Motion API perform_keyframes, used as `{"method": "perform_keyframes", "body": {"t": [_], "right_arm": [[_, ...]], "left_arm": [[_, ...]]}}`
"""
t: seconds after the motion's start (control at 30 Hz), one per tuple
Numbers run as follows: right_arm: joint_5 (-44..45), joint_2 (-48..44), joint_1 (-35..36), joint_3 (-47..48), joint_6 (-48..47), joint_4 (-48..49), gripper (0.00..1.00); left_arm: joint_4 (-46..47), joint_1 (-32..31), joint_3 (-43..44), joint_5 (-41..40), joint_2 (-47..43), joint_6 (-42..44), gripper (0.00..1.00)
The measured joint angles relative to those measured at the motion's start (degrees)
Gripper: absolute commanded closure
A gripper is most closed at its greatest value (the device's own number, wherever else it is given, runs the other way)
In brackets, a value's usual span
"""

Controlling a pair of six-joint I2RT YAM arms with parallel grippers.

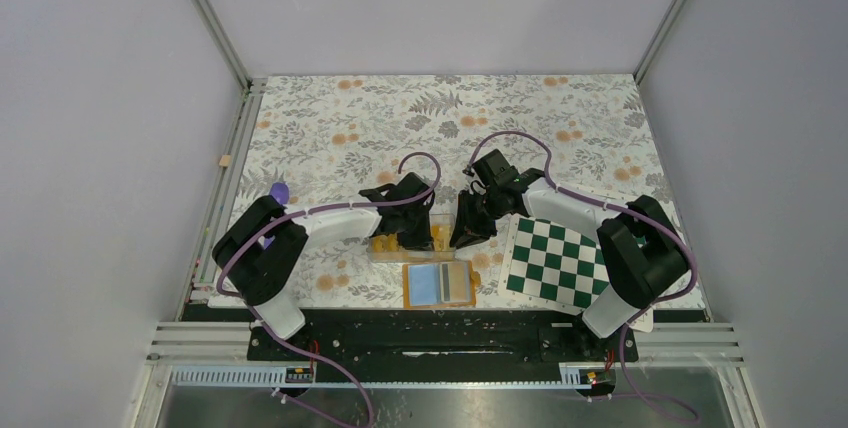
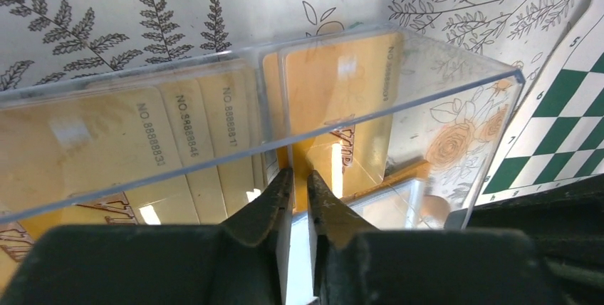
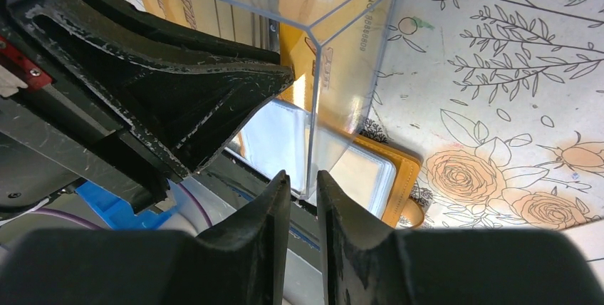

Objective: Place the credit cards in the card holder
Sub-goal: Pick up the credit card from the storage box.

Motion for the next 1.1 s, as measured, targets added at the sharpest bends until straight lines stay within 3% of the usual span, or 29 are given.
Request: {"method": "perform_keyframes", "body": {"t": [0.23, 1.1], "right_arm": [[0.02, 0.07, 0.0, -0.04, -0.31, -0.04, 0.74], [-0.37, 1.03, 0.0, -0.52, -0.87, -0.02, 0.76]], "left_arm": [[-0.85, -0.13, 0.5, -0.35, 0.04, 0.7, 1.0], [-3.85, -2.19, 3.04, -2.29, -3.19, 2.34, 1.0]]}}
